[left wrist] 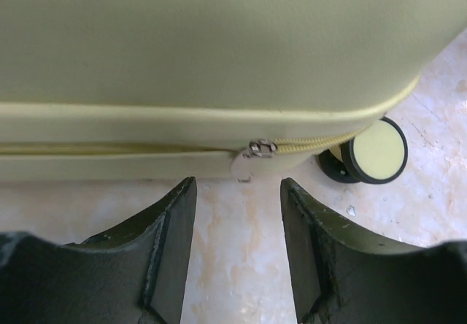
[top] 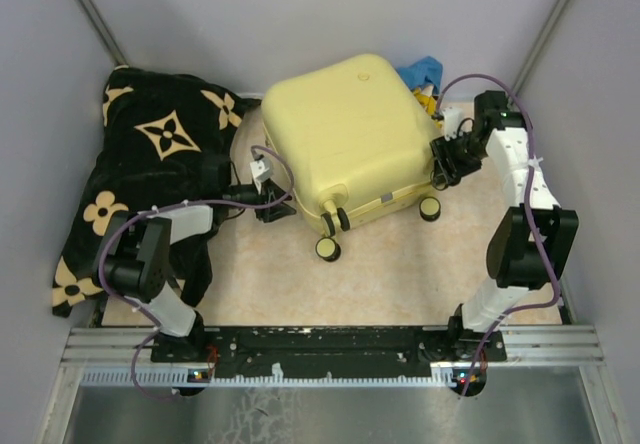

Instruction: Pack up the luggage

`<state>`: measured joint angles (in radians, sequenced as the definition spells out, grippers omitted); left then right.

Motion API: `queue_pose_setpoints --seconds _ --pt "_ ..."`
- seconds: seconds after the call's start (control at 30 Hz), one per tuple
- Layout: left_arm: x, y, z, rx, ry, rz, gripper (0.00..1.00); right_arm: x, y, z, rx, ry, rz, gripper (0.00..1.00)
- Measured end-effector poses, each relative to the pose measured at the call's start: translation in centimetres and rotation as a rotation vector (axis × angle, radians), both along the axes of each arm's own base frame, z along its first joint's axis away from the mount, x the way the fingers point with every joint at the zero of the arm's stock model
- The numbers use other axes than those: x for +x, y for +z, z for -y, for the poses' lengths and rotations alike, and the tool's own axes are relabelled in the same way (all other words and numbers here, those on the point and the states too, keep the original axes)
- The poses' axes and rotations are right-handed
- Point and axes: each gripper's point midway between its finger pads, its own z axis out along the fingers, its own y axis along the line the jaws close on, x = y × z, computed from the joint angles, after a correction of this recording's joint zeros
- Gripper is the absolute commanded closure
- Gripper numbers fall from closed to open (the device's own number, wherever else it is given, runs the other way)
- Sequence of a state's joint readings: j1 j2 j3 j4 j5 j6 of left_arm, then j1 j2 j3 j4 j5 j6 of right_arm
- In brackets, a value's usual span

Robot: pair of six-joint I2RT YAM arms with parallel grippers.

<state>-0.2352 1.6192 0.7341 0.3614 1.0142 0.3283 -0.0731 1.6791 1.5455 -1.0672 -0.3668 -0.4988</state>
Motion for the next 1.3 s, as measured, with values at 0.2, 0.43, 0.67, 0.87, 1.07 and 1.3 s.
queue_pose_setpoints --seconds 0.2,0.43,0.67,0.87,1.07,1.3 --pt "0.7 0.8 1.3 -0.043 -0.037 0.026 0.62 -0.1 0.0 0.0 0.012 0.0 -0.014 1.0" --pt "-0.9 1.8 2.2 -0.068 -0.054 0.047 0.85 0.4 0.0 0.4 0.003 -0.002 -0.009 1.0" --pt "-1.7 1.7 2.6 -0.049 -0.037 0.075 0.95 0.6 0.0 0.6 -0.004 -0.002 0.0 1.0" --pt "-1.8 1.7 2.6 -0.036 -0.002 0.096 0.99 0.6 0.0 0.6 -0.004 -0.002 0.001 1.0" --pt "-1.8 1.6 2.9 -0.021 0.019 0.1 1.0 0.6 0.0 0.6 -0.003 -0.003 0.001 1.0" --pt "-5.8 1.6 4.5 0.036 -0.053 0.201 1.0 0.6 0.0 0.3 0.007 -0.014 -0.002 1.0"
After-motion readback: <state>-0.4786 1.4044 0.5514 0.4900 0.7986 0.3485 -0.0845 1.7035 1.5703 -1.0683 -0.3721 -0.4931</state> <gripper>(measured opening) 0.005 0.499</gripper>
